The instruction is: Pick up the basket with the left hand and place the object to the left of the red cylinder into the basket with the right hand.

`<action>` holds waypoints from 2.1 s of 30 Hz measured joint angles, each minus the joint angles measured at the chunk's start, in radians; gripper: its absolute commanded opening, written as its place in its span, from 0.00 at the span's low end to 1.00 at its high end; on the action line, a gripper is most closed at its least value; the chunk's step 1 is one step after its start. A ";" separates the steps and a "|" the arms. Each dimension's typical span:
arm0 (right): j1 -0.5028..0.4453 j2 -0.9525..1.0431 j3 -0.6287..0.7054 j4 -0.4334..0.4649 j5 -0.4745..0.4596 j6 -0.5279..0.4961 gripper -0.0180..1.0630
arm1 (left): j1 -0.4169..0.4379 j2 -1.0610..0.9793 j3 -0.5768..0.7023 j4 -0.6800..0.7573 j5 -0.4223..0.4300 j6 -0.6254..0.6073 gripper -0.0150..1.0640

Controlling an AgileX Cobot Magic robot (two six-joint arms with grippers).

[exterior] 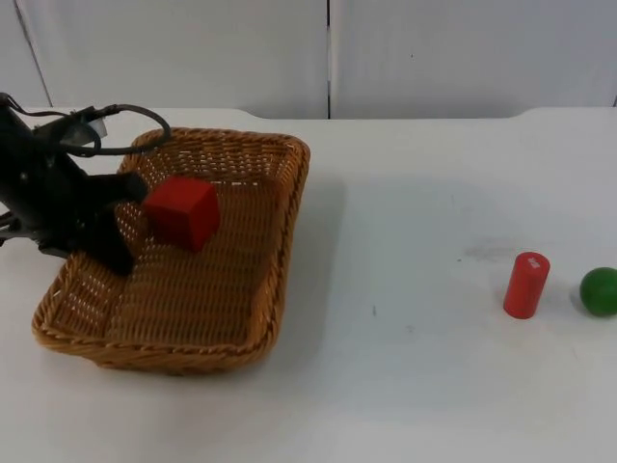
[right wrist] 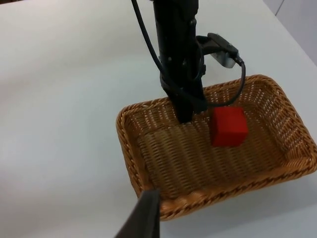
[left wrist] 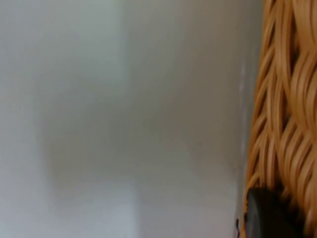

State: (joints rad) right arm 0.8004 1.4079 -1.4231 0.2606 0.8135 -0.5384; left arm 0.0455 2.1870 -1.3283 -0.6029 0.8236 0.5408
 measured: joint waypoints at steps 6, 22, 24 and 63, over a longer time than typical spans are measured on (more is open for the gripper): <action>0.000 0.000 0.000 0.000 0.000 0.000 0.82 | 0.000 0.000 -0.009 -0.017 0.016 -0.002 0.63; 0.000 0.000 0.000 0.000 0.000 -0.004 0.82 | 0.000 -0.254 -0.009 0.014 0.044 -0.010 0.99; 0.000 0.000 0.000 0.000 -0.002 -0.004 0.82 | 0.000 -0.330 -0.009 0.016 0.047 -0.019 0.99; 0.000 -0.002 0.000 0.000 -0.123 0.088 0.82 | 0.000 -1.213 0.128 0.148 0.140 -0.108 0.99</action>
State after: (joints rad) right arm 0.8004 1.4059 -1.4231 0.2606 0.6907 -0.4509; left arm 0.0455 0.9743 -1.1999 -0.4546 0.9632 0.4325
